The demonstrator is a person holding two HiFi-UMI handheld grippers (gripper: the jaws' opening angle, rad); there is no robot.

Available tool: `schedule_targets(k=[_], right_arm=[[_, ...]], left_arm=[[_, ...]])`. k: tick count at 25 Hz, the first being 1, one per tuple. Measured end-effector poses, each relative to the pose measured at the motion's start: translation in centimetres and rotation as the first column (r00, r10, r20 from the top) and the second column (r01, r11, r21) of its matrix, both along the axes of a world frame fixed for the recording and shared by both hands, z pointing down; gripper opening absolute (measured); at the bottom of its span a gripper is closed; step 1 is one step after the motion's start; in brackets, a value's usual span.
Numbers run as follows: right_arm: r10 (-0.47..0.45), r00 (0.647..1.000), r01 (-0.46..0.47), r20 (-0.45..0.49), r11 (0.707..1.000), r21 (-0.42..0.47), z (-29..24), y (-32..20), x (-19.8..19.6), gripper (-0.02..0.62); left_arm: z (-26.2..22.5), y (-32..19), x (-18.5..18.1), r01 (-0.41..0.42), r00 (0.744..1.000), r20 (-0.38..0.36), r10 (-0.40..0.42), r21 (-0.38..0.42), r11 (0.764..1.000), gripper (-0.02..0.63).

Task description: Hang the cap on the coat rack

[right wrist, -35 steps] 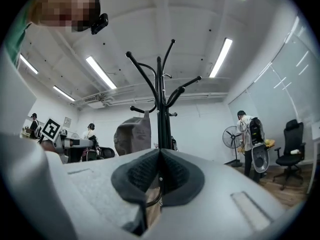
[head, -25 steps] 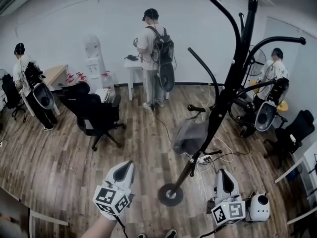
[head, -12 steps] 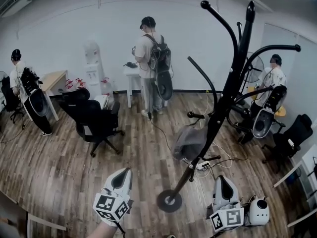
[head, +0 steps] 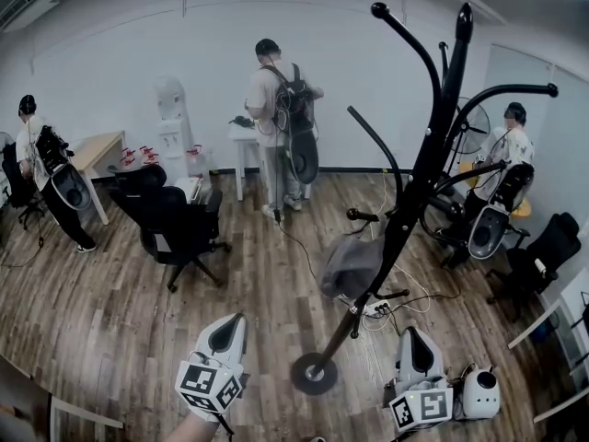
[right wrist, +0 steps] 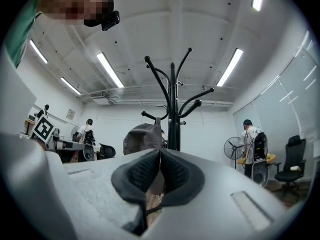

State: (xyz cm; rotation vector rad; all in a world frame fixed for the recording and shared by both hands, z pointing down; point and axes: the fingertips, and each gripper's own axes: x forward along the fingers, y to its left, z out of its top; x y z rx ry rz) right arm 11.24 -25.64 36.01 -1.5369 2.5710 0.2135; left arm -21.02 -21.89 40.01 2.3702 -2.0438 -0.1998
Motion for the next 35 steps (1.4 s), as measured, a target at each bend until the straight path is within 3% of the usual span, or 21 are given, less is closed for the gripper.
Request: schedule_targets(k=[35], right_arm=[[0.011,0.998,-0.011,0.062,1.000,0.005,0.6,-2.3,5.3,0.006]], left_arm=[[-2.8,-4.0,6.6,-0.044,0.998,0.055,0.041,0.069,0.997,0.014]])
